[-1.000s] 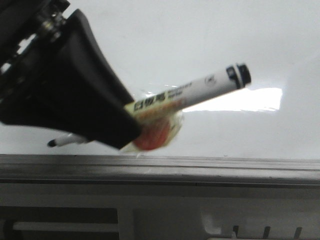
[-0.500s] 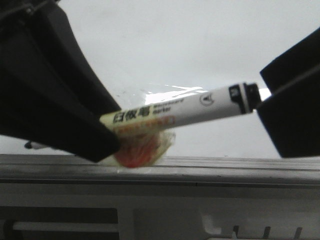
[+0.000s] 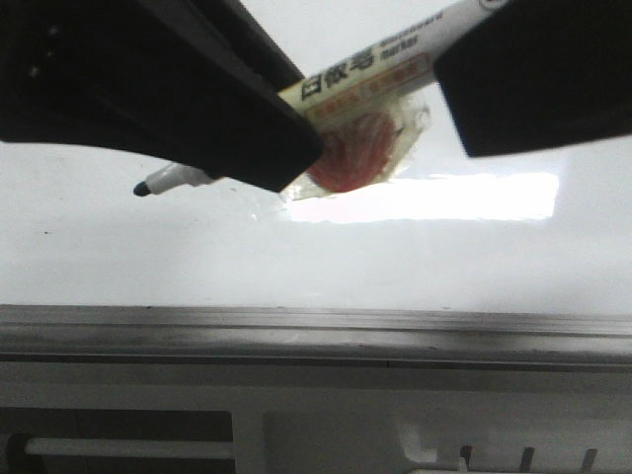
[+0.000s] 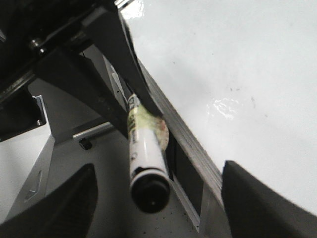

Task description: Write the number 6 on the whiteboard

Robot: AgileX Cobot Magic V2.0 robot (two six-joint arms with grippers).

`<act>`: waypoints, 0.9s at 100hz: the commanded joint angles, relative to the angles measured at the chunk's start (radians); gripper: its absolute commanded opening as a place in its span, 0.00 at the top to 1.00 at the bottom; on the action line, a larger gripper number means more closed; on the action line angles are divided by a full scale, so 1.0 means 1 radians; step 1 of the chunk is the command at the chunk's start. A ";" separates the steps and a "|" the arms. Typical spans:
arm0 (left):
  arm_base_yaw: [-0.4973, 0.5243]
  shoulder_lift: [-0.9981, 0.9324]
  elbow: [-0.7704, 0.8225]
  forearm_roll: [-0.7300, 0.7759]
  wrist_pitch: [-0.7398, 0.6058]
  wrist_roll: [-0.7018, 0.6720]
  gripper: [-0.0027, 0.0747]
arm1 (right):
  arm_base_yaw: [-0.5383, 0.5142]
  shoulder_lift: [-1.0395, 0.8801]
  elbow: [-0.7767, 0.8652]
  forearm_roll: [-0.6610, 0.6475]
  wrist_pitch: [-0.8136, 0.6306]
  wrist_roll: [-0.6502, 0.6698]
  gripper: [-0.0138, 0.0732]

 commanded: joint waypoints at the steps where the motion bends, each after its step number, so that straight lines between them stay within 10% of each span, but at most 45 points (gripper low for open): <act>1: 0.000 -0.020 -0.033 -0.055 -0.049 0.013 0.99 | 0.004 0.001 -0.034 0.053 -0.059 -0.014 0.30; 64: 0.000 -0.020 -0.033 -0.057 -0.072 0.018 0.99 | 0.004 0.134 -0.113 0.098 -0.006 -0.022 0.31; 90: 0.000 -0.020 -0.033 -0.059 -0.075 0.018 0.99 | 0.004 0.140 -0.113 0.128 -0.004 -0.022 0.57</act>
